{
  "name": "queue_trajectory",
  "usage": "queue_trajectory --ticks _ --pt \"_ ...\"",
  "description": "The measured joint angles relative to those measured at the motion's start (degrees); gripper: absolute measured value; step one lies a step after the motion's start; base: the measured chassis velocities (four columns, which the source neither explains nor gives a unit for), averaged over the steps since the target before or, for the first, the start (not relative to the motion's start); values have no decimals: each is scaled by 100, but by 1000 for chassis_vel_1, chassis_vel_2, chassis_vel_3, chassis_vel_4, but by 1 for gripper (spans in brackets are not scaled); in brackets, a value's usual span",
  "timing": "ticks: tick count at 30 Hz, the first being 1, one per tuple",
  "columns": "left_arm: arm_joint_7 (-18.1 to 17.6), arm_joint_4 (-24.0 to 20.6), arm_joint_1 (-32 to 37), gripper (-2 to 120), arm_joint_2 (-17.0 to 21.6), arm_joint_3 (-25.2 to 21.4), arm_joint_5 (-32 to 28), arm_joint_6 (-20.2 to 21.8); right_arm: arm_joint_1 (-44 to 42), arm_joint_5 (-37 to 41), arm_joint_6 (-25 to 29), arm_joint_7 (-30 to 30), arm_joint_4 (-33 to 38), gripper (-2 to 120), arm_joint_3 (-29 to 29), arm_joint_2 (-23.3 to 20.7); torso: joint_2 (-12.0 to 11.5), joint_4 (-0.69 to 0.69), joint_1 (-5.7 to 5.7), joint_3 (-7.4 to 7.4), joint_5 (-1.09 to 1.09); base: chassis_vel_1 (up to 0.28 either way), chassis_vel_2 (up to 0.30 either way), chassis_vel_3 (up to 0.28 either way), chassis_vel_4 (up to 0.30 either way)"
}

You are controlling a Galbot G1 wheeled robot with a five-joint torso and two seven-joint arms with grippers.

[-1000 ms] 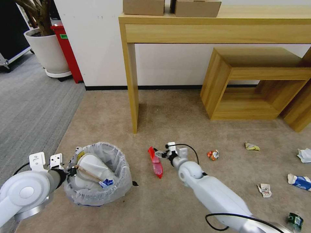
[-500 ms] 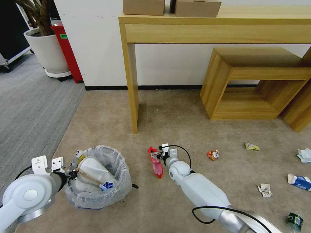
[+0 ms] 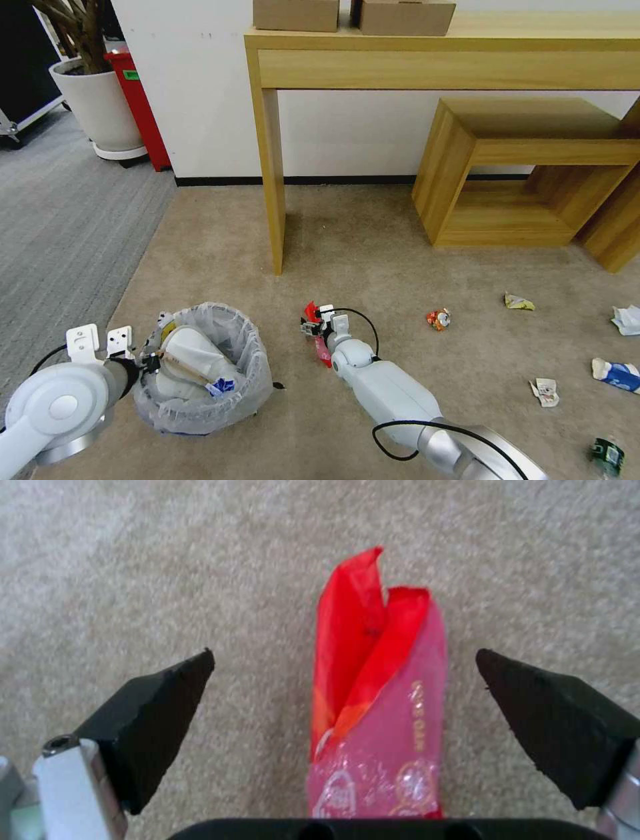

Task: Pick up the trash bin and place the garbage on the floor into it.

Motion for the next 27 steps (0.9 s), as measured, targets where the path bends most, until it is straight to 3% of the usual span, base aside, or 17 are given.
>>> queue_trajectory --ticks 9,27 --pt "23 -37 58 0 -36 -13 70 -1 73 -408 430 -218 -584 100 185 278 0 0 0 0 0 0 0 0 0" --pt "29 -28 112 0 -63 25 172 -13 227 -618 660 -383 -1380 100 365 428 0 0 0 0 1 0 0 0 0"
